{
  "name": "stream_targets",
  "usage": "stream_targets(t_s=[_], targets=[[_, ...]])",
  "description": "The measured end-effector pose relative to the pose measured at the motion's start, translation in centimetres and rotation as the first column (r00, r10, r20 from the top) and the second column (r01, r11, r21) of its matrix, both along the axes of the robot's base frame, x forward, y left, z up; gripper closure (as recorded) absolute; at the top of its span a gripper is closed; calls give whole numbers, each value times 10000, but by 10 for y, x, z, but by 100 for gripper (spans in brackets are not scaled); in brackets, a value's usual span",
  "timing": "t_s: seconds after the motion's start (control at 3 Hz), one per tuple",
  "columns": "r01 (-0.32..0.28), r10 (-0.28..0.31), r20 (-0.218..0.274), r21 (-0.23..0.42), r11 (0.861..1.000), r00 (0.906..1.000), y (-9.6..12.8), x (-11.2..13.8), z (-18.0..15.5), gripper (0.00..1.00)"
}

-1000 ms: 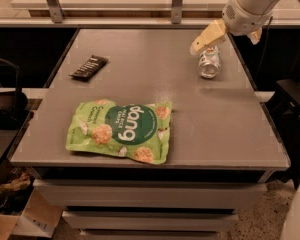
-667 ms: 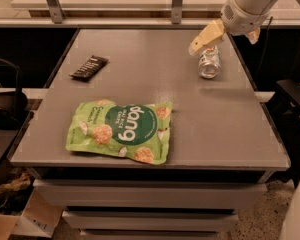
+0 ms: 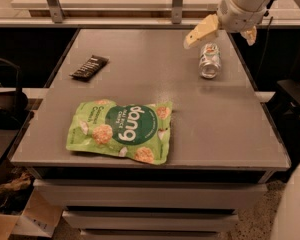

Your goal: Move 7up can near green rice chip bag

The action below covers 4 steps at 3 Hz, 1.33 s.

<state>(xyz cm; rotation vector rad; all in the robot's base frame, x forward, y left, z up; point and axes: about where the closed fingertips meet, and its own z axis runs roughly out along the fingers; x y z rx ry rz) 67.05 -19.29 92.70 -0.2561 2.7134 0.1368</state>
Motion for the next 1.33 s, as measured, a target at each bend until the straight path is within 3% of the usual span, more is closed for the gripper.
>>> stream_targets(t_s=[0.67, 1.33], targets=[[837, -812, -396, 666, 9943, 9959, 26, 20, -7, 0], [1522, -1468, -919, 545, 9869, 9849, 51, 30, -45, 0]])
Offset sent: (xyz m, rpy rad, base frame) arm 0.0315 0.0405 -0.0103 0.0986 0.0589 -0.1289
